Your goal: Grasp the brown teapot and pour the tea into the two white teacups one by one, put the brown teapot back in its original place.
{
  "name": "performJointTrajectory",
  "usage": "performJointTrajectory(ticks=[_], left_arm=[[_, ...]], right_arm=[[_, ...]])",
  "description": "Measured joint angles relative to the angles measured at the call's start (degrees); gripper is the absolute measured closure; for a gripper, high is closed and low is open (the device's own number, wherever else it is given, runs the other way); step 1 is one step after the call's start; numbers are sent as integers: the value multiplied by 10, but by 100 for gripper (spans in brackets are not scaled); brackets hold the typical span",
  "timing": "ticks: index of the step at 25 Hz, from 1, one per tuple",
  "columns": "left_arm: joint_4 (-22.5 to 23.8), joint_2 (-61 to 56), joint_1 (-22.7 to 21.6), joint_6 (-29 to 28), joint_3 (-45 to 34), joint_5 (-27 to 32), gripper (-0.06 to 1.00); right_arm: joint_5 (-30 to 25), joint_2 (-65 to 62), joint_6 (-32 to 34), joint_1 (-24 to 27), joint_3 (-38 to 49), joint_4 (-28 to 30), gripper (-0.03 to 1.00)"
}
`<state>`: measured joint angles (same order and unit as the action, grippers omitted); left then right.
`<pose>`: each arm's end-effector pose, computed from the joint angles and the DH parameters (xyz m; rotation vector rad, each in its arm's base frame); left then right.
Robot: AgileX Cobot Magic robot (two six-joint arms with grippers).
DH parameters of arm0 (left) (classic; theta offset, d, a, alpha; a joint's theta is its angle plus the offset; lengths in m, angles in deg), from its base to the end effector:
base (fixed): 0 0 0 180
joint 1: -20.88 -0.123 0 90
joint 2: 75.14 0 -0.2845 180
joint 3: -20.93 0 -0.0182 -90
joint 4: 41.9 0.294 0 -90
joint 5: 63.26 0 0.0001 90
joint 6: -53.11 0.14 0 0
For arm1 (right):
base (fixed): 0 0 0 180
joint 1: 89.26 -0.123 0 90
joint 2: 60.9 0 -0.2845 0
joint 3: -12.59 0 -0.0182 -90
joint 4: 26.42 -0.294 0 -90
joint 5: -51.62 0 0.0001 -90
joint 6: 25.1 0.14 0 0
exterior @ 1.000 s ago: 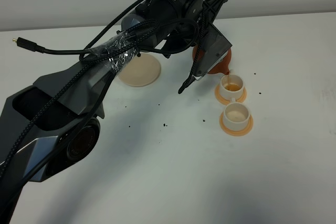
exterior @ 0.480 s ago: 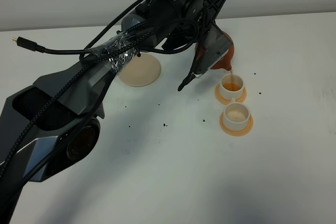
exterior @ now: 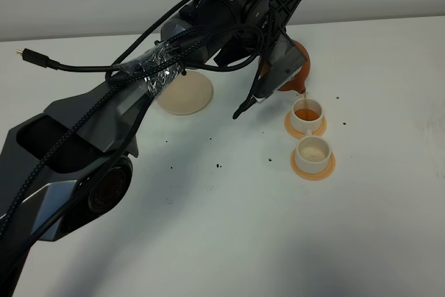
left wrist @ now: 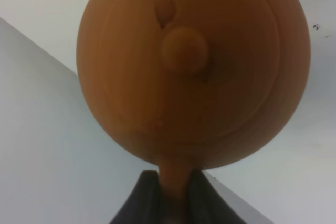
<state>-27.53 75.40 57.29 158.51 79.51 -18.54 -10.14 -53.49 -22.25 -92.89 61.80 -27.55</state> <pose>0.5282 -0.3591 0.1722 2.4336 0.6971 0.8274 0.0762 0.0073 0.2700 -0.0151 2.0672 0.0934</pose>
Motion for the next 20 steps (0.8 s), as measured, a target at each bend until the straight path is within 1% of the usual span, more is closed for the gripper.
performJointTrajectory(ticks=[9, 20], left_arm=[[0, 0, 0, 2, 0, -11, 82], [0, 0, 0, 29, 0, -15, 82]], right_arm=[[0, 0, 0, 0, 0, 0, 72], [0, 0, -1, 0, 0, 0, 72]])
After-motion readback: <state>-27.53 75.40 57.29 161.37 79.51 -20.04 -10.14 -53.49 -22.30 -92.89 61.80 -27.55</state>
